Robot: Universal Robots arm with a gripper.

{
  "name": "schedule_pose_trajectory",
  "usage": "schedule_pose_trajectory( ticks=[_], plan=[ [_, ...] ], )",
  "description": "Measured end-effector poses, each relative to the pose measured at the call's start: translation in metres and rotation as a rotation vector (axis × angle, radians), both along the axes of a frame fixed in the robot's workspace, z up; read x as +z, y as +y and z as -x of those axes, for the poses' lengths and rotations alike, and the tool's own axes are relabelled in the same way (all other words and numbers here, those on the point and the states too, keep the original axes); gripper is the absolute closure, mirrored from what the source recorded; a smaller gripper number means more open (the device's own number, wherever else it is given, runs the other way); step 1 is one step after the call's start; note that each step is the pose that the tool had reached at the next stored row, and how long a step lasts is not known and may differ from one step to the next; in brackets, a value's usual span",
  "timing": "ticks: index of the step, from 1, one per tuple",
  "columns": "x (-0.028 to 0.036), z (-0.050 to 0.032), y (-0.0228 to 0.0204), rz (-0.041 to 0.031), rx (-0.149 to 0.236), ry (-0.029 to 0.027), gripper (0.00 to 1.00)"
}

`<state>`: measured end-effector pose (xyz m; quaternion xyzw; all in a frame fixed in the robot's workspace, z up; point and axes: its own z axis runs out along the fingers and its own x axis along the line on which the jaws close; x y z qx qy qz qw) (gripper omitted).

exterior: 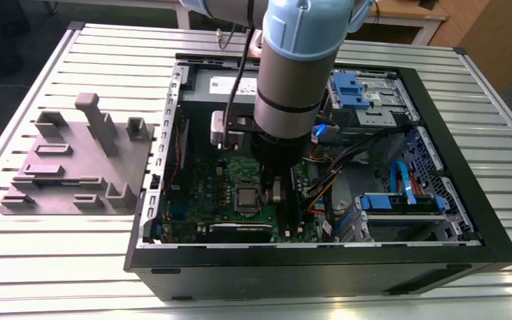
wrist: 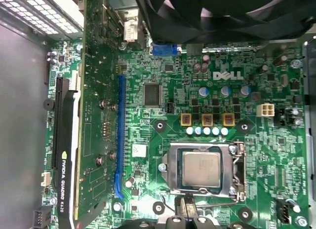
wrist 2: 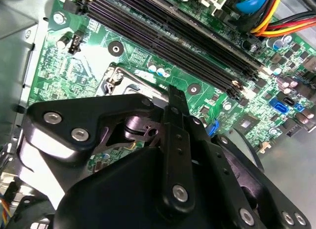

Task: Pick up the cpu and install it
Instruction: 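Install the first cpu locking lever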

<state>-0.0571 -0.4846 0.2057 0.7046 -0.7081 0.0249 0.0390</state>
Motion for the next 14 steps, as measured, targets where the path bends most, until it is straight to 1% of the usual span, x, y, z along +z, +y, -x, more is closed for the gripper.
schedule_pose_trajectory(
  ticks=[6,14],
  plan=[
    [-0.0048,0.0012,-0.0018,0.0000,0.023,0.0000,0.90],
    [-0.0097,0.0017,-0.0033,0.0000,0.030,0.0000,0.90]
  ],
)
